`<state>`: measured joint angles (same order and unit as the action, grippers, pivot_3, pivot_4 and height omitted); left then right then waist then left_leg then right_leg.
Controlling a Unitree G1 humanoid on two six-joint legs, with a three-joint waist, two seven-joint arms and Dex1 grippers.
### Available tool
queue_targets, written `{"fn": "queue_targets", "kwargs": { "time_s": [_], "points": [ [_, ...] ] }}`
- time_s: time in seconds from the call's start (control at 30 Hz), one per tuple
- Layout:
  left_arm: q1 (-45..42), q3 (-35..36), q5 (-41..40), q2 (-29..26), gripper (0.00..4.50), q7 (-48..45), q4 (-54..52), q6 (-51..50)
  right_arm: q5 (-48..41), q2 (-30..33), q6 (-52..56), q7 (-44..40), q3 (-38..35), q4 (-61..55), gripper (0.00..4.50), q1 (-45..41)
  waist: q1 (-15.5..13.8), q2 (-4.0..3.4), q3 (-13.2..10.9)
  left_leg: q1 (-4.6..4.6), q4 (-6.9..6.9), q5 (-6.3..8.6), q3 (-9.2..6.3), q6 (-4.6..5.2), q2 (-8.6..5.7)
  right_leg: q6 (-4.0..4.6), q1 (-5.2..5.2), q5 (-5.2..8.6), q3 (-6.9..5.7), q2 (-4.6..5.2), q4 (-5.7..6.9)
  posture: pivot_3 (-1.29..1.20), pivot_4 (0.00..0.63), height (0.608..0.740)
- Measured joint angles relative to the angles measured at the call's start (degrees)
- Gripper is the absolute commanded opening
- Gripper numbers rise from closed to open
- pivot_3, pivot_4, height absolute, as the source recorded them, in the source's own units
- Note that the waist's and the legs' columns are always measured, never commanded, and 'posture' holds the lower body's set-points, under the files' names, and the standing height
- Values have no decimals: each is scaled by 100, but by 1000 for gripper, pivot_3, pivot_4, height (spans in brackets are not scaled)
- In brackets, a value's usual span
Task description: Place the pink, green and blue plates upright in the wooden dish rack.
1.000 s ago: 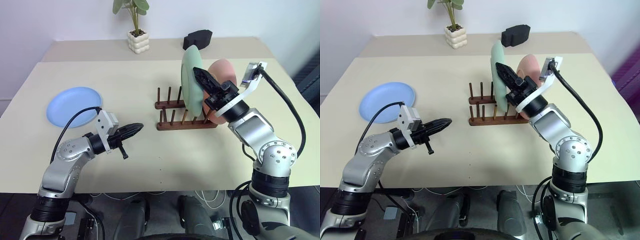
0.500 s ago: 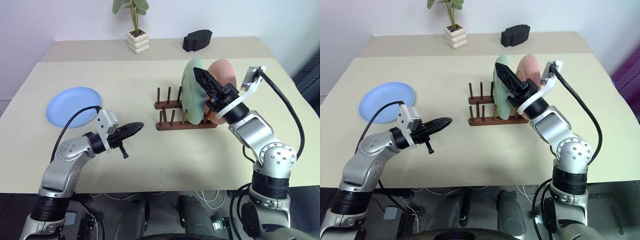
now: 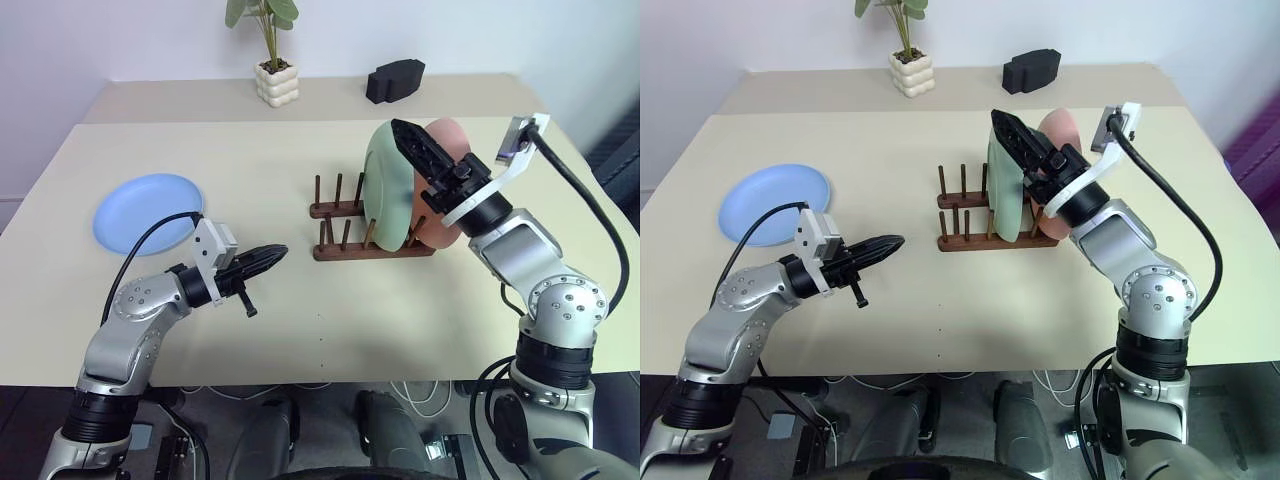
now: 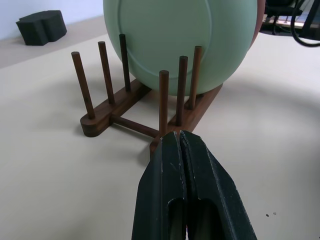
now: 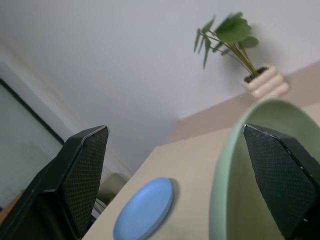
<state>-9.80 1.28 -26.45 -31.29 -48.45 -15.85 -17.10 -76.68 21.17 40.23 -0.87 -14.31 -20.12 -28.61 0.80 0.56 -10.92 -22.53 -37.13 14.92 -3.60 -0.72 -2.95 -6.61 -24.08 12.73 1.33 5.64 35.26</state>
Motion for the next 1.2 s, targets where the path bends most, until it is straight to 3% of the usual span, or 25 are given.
{"fn": "queue_targets", "kwargs": {
  "time_s": [0.23, 0.33, 0.53, 0.57, 0.6, 0.73, 0.83, 1.17, 1.2],
  "points": [
    [-10, -1, 100, -2, 0, 60, 8, 31, 241, 453, -106, -555, -66, -32, 4372, -403, 1, -1, -1, -1, 1, 0, 1, 0, 0, 0, -1, 0, 0, 0, -1, 0, 150, 730],
    [-287, 124, 298, 84, 888, 497, 366, 112, 809, 1145, -199, -1444, 101, -276, 4500, -665, -22, -1, -2, -2, -1, 0, -2, 0, 0, -1, -1, 0, -6, -1, -2, 0, 150, 730],
    [-1204, 1308, 450, 270, 3917, 2127, 1438, 7, 2685, 1997, -715, -3185, 1241, -384, 4500, -730, 18, 13, -4, -2, 0, 0, 1, 0, 0, -9, -3, -3, -7, -3, -2, 0, 150, 730],
    [-1312, 1429, 531, 218, 4361, 2407, 1561, -39, 2840, 1996, -797, -3361, 1329, -345, 4500, -731, 16, 14, -4, -2, 1, 0, 0, 0, 0, -18, -3, -7, -7, -3, -2, 0, 150, 730],
    [-1422, 1595, 648, 124, 4480, 2768, 1723, -152, 2999, 1989, -867, -3540, 1413, -300, 4500, -730, 15, 19, -8, -3, 2, 0, 0, 0, -1, -19, -6, -7, -7, -3, -1, 0, 150, 730],
    [-1702, 2503, 777, -287, 4480, 3932, 2334, -957, 3453, 1951, -1091, -3937, 1587, -187, 4500, -710, 14, 24, -10, -14, 3, 0, -1, 0, -2, -24, -21, -11, -7, -3, 2, 0, 150, 730],
    [-1714, 2895, 757, -529, 4480, 4312, 2521, -1736, 3650, 1788, -1199, -4136, 1648, -152, 4500, -706, -11, 25, -11, -17, 2, 0, -3, -1, -5, -26, -21, -13, -7, 0, 2, 0, 150, 730],
    [-1806, 3333, 334, -429, 4480, 4691, 3013, -3419, 4026, 1430, -1301, -4396, 1761, -144, 4500, -603, -5, 45, -10, -20, -2, -4, -17, -12, -10, -27, -26, -20, -9, 2, 6, 0, 150, 730],
    [-1824, 3368, 314, -382, 4245, 4750, 3122, -3485, 4053, 1418, -1301, -4400, 1759, -144, 4500, -585, 2, 45, -10, -20, 0, -4, -16, -13, -10, -26, -29, -21, -9, 2, 8, 0, 150, 730]
  ]
}}
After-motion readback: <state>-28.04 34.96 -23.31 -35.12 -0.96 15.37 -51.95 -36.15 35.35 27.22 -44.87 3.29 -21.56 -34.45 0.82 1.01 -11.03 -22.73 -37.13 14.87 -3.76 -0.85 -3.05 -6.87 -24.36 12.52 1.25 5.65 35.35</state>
